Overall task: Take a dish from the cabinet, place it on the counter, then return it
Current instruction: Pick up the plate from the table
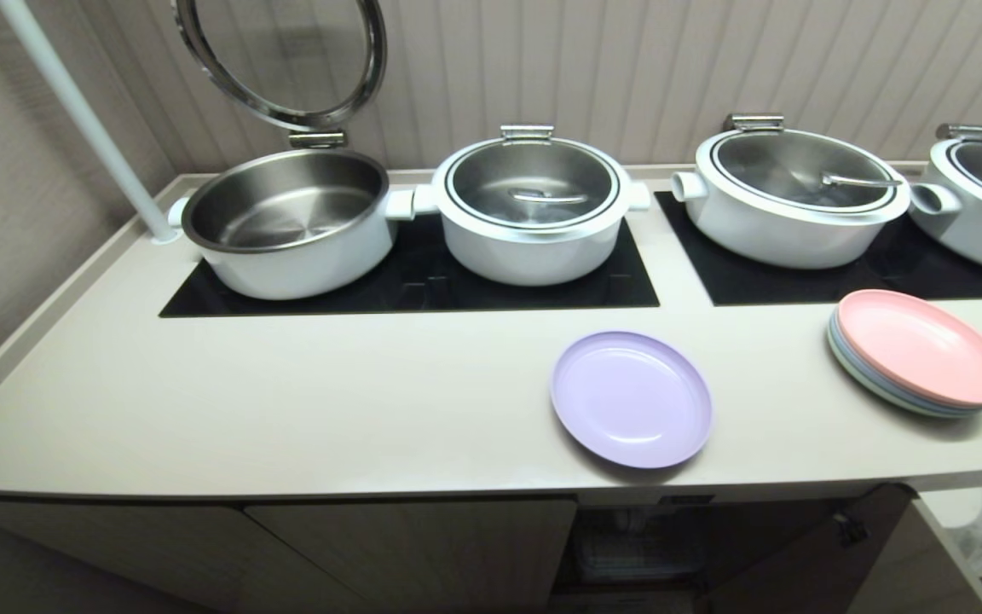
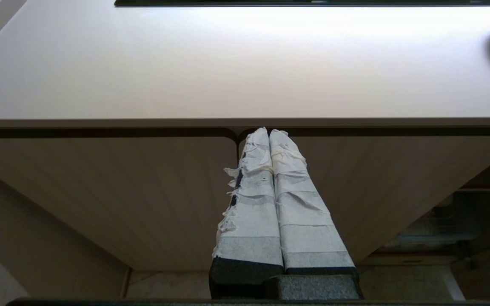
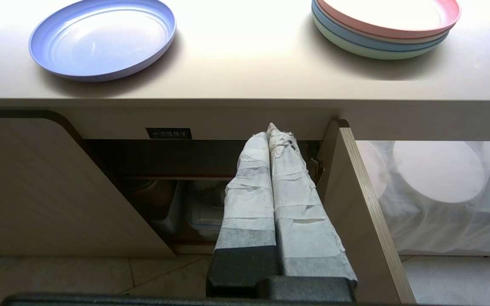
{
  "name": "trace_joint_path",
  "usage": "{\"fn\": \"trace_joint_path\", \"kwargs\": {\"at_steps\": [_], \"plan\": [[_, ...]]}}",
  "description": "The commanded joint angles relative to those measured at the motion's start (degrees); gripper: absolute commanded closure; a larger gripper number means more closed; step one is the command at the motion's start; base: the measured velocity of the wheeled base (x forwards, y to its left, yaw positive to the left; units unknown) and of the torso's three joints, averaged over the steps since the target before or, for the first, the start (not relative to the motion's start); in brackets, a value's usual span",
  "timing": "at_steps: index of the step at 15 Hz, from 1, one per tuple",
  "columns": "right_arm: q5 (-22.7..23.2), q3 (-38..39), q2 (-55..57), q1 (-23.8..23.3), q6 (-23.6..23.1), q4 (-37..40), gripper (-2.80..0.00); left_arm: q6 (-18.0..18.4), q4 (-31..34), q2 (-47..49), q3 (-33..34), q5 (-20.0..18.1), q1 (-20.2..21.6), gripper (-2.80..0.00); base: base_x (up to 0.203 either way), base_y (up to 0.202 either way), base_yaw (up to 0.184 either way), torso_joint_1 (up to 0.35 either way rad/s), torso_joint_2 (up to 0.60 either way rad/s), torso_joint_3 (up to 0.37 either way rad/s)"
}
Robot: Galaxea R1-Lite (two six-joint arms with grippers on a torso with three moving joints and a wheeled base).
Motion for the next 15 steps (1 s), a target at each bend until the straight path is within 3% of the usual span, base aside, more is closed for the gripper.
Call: {"fn": "trace_joint_path", "kwargs": {"at_steps": [1,15], "plan": [[0.02,0.01,0.07,0.01,-0.03,-0.02,0.00,-0.03,-0.02,-0.02,0.00,0.02,0.00,0.00,0.000,0.000,0.000,0.000,0.00,0.000],[0.04,0.01,0.07,0.01,-0.11,-0.10,0.00,-0.03,-0.02,-0.02,0.00,0.02,0.00,0.00,0.000,0.000,0.000,0.000,0.00,0.000]]}}
